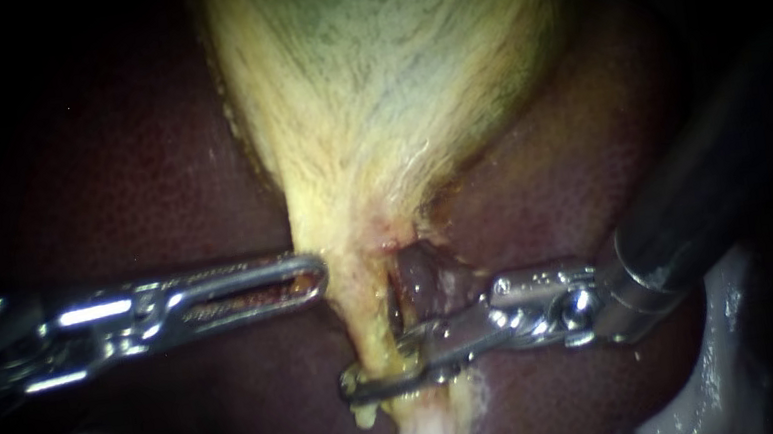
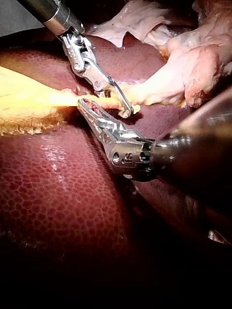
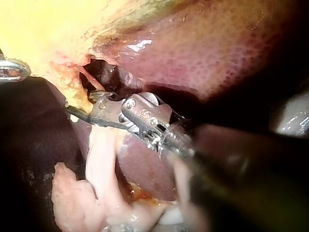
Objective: Going back second clip left tube
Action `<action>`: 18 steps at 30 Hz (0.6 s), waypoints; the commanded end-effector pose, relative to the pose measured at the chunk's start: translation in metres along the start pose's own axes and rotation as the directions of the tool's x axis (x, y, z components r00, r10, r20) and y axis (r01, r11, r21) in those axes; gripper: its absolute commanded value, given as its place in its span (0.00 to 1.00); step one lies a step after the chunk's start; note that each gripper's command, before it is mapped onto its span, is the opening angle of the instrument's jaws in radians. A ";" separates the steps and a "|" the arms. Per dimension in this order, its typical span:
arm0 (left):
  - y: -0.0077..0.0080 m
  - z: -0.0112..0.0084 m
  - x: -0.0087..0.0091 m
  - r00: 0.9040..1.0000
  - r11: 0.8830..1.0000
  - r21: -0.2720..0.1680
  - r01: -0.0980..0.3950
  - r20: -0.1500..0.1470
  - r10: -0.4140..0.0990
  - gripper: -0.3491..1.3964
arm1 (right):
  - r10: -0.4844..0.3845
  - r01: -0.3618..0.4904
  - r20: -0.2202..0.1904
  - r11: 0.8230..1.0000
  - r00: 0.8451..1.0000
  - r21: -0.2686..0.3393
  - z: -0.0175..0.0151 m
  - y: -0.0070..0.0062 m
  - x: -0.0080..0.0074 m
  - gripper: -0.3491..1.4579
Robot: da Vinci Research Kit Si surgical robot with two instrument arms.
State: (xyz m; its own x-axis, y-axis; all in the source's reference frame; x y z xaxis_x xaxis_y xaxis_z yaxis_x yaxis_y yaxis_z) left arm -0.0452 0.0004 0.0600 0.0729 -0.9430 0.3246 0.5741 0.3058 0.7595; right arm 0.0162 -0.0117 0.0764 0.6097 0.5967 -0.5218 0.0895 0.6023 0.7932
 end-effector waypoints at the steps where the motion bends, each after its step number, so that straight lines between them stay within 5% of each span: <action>1: 0.0000 0.0000 0.0000 1.000 1.000 0.000 0.000 0.000 0.000 0.00 | 0.000 0.000 0.000 1.000 1.000 0.000 0.0000 0.0000 0.0000 0.00; 10: 0.0001 0.0000 0.0000 1.000 1.000 0.000 0.000 0.000 0.000 0.00 | -0.001 0.001 -0.002 1.000 1.000 0.001 0.0001 -0.0002 0.0000 0.00; 16: 0.0000 -0.0001 0.0000 1.000 1.000 0.000 0.000 0.000 0.000 0.00 | -0.089 0.089 -0.015 0.996 0.996 -0.004 0.0001 -0.0003 0.0004 0.32; 18: 0.0000 -0.0001 0.0000 1.000 1.000 0.000 0.000 0.000 0.000 0.00 | -0.118 0.118 -0.013 0.993 0.993 -0.005 0.0001 -0.0003 0.0005 0.36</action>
State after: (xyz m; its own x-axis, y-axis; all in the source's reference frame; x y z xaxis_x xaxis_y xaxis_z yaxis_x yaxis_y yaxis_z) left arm -0.0451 0.0004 0.0601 0.0735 -0.9431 0.3243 0.5739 0.3060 0.7597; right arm 0.0166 -0.0116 0.0759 0.5851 0.5183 -0.6237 0.1630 0.6783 0.7165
